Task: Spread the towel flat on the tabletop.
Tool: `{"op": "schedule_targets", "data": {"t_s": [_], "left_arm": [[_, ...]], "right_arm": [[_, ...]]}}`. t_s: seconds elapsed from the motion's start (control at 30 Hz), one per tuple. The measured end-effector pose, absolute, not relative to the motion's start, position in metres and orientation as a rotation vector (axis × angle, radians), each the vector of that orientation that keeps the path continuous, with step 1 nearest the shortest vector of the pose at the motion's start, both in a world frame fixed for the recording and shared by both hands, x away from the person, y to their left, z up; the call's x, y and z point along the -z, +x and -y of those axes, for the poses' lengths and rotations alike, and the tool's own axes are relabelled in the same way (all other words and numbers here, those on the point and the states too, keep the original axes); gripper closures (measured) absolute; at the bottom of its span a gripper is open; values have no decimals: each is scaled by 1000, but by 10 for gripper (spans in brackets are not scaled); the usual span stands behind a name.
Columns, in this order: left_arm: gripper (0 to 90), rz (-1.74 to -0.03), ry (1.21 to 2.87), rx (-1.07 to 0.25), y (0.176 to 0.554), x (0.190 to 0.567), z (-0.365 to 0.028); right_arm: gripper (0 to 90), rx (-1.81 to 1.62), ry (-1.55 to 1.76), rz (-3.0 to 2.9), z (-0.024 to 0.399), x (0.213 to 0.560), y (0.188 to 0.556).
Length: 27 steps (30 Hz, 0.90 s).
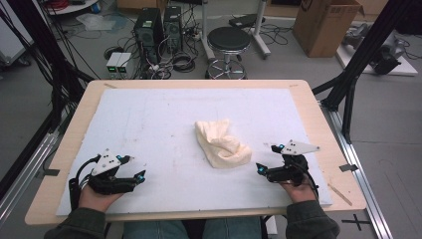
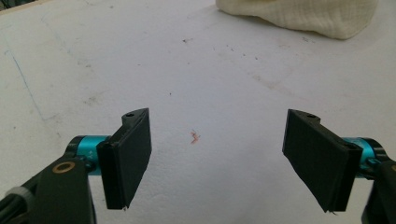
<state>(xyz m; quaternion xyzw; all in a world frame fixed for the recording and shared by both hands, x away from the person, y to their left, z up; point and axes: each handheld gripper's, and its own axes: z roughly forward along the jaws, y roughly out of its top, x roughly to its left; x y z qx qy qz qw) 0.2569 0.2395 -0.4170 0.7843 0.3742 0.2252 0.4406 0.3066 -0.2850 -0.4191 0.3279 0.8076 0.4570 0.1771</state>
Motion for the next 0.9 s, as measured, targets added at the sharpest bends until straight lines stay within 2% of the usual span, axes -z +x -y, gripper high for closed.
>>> {"op": "schedule_targets", "data": {"t_s": [0.9], "left_arm": [[244,-906,1952,-549,259,418,-238]], "right_arm": [[103,-1302,929,-2281,285,419,305]]}}
